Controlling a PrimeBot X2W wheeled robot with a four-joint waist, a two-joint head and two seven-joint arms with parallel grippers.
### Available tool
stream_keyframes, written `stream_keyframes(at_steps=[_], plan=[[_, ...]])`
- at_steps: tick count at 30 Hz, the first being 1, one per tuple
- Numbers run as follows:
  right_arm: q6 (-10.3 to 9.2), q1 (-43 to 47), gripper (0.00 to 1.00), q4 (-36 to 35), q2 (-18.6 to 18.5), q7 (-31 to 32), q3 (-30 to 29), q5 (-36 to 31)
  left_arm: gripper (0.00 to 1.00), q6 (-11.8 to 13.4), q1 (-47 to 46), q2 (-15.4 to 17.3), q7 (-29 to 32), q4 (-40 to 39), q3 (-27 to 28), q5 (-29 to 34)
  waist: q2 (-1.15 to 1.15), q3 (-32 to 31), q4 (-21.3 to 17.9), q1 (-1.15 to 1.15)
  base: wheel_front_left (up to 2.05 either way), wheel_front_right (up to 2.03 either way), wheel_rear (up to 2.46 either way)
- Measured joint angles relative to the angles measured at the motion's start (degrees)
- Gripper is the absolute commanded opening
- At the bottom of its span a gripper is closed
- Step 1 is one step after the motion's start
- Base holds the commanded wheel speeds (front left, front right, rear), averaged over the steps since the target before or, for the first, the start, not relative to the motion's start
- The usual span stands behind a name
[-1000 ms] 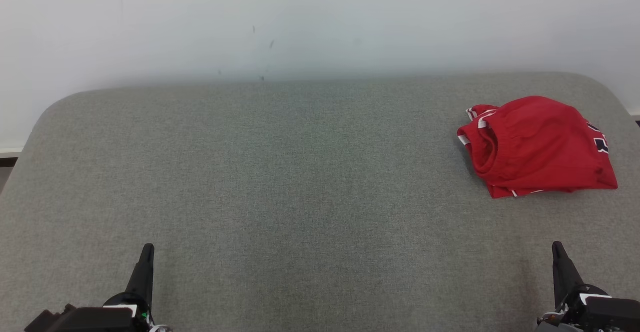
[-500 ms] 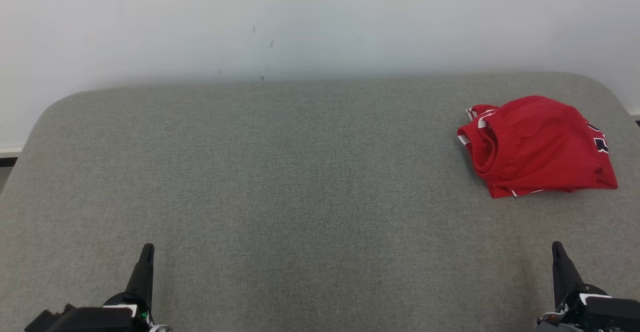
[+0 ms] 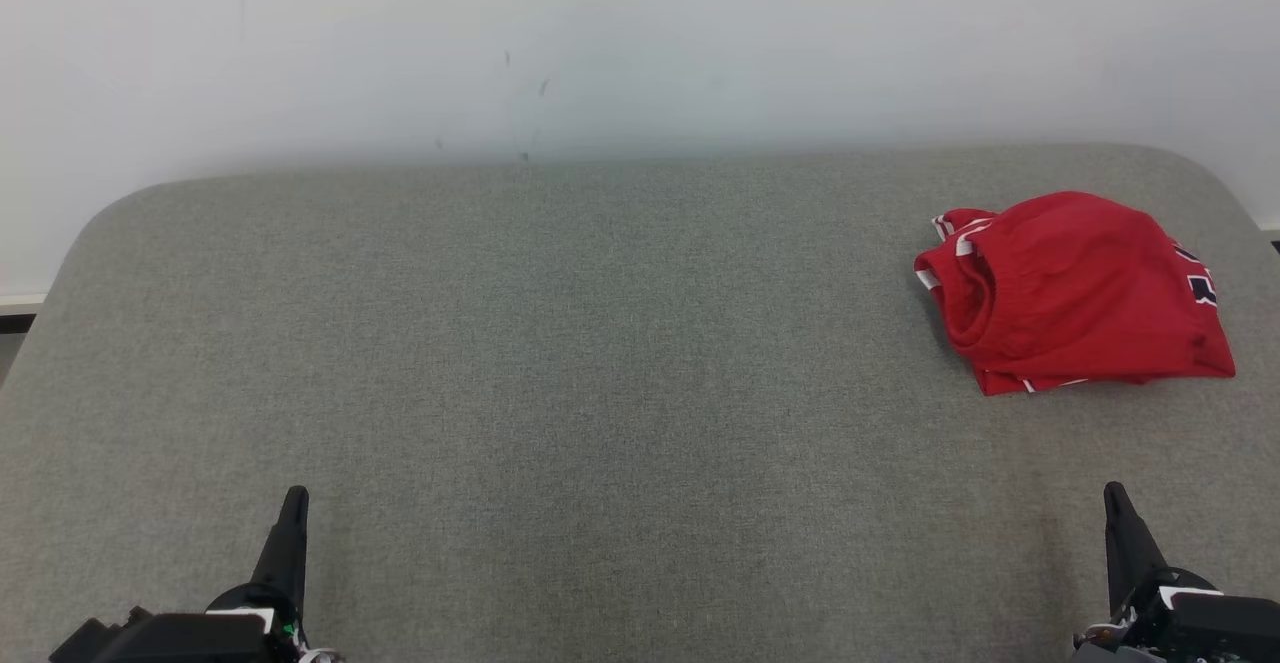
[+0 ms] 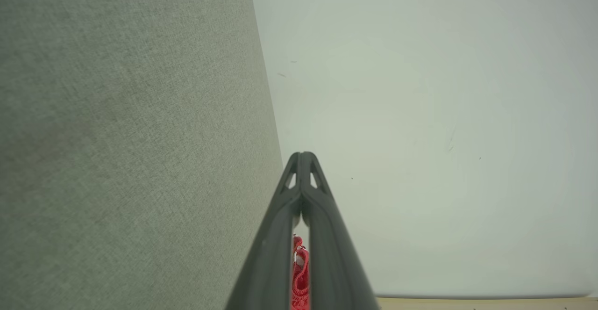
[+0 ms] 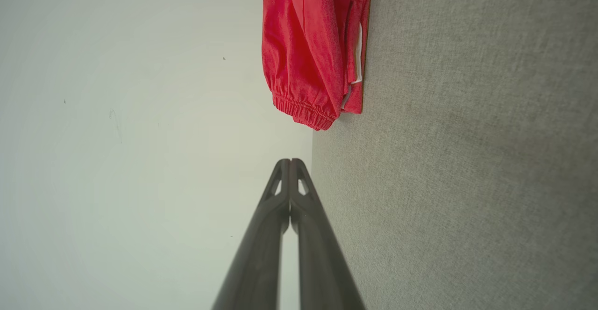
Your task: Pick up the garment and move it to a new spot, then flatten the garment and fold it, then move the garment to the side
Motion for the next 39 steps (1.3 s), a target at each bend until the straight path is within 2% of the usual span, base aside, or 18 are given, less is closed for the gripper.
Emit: stream_keyframes(at_steps=[39], plan=[[0.01,0.0,0.00,0.0,0.0,0.0,0.0,0.1,0.00,0.0,0.0,0.0,0.0,0.0,0.0,0.0,0.00,0.0,0.0,0.00,0.00,0.00,0.00]])
